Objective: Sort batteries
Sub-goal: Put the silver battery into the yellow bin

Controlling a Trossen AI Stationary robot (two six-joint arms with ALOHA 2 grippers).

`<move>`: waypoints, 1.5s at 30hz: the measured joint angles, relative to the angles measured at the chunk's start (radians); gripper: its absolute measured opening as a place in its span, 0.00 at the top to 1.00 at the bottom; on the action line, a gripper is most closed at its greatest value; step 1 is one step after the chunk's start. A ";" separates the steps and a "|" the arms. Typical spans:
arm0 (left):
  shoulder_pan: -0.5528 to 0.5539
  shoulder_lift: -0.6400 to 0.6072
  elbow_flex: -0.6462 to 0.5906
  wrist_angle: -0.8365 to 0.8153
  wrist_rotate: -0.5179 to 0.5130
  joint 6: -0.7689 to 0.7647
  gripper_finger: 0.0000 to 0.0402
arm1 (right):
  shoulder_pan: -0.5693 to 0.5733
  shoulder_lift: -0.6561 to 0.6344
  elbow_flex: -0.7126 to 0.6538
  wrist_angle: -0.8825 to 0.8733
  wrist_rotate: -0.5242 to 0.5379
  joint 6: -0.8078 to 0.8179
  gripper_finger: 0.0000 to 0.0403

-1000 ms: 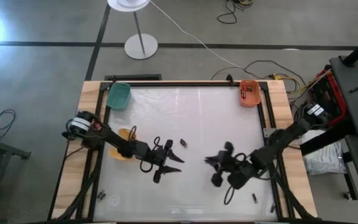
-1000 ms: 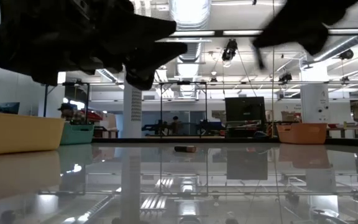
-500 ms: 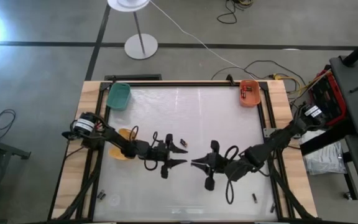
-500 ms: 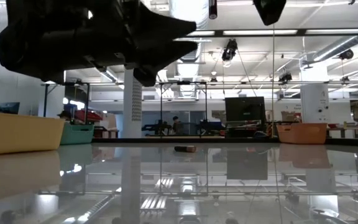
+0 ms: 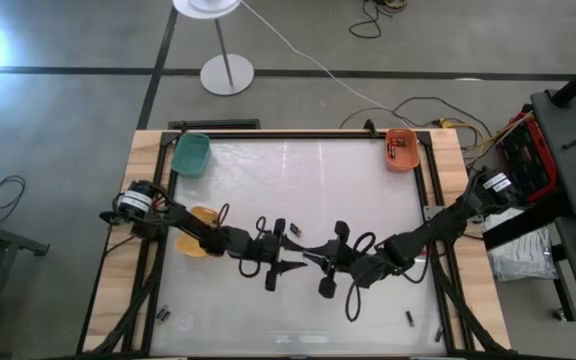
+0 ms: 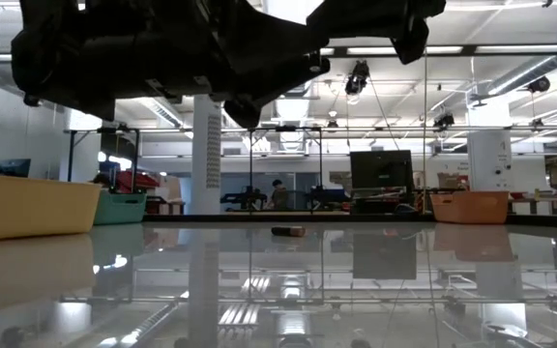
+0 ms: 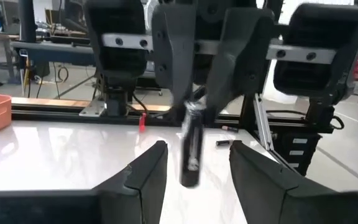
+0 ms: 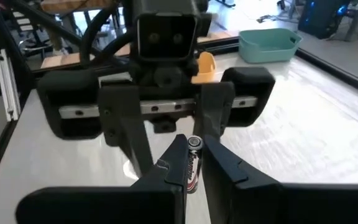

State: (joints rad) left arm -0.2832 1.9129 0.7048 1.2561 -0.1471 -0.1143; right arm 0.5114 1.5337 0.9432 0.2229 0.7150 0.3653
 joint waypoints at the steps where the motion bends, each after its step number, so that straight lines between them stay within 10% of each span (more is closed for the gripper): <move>1: 0.000 0.000 0.000 -0.001 0.000 -0.002 0.62 | 0.000 -0.001 0.000 0.002 0.003 0.000 0.94; 9: 0.002 -0.013 0.000 -0.004 0.022 -0.029 0.95 | 0.003 -0.002 0.000 0.004 0.002 0.001 0.94; 23: -0.022 -0.150 0.000 -0.288 -0.083 -0.026 0.98 | 0.025 -0.015 0.000 0.020 0.002 -0.088 0.59; 31: -0.123 -0.395 0.010 -0.948 -0.208 -0.232 0.98 | 0.077 -0.002 0.000 0.020 -0.002 -0.148 0.40; 45: -0.309 -0.648 0.334 -2.610 -0.084 -1.227 0.98 | 0.093 0.278 0.003 0.021 -0.098 -0.012 0.42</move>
State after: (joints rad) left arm -0.5925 1.2645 1.0391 -1.3544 -0.2309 -1.3413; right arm 0.6048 1.8120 0.9465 0.2442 0.6173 0.3534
